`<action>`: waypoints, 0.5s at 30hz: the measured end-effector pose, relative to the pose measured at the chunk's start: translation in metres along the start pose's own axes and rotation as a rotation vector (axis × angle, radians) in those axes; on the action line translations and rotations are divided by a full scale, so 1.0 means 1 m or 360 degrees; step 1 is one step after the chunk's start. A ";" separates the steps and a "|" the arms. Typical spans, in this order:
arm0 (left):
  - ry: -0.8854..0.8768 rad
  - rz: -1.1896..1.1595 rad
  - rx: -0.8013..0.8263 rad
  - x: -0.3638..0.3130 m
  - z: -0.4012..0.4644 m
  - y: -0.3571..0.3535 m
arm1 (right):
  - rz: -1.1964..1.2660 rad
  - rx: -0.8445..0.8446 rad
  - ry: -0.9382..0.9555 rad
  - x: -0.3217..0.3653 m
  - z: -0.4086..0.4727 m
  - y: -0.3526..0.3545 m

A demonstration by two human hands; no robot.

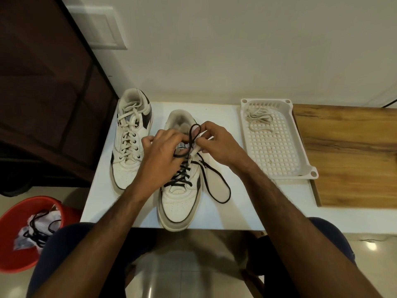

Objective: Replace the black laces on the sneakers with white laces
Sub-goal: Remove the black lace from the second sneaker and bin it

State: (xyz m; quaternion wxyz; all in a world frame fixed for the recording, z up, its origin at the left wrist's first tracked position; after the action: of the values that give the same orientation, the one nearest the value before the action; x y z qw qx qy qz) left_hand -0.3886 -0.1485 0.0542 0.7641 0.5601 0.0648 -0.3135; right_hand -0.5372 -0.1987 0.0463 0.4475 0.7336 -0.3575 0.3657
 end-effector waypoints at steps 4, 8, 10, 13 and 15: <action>0.0149 -0.0150 -0.0066 0.006 0.002 0.000 | -0.0011 -0.0001 0.0013 0.000 0.001 -0.001; 0.0294 -0.0431 -0.0237 0.007 0.000 0.004 | -0.0015 0.0010 0.0021 0.000 0.001 -0.001; 0.0484 -0.1090 -0.0442 0.013 -0.002 0.013 | 0.0001 0.0037 0.0018 0.001 0.000 0.000; 0.0541 -0.1876 -0.0973 0.038 -0.007 0.046 | 0.0010 0.0054 0.0010 0.000 -0.001 0.001; 0.0541 -0.2037 -0.1171 0.057 -0.012 0.068 | 0.0000 0.0058 0.0020 0.001 -0.001 0.002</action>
State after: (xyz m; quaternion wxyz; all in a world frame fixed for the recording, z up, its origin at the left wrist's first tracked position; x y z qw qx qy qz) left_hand -0.3032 -0.1485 0.0793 0.5500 0.1626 0.5948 -0.5633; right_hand -0.5383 -0.1987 0.0481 0.4363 0.7394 -0.3480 0.3766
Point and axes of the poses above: each hand's wrist, its own z-axis towards the middle knuckle, its own y-axis out of the back of the hand, x = y × z, the point moved 7 cm from there along z, towards the middle knuckle, and after that the axes turned 7 degrees about -y, right-handed, at the moved point
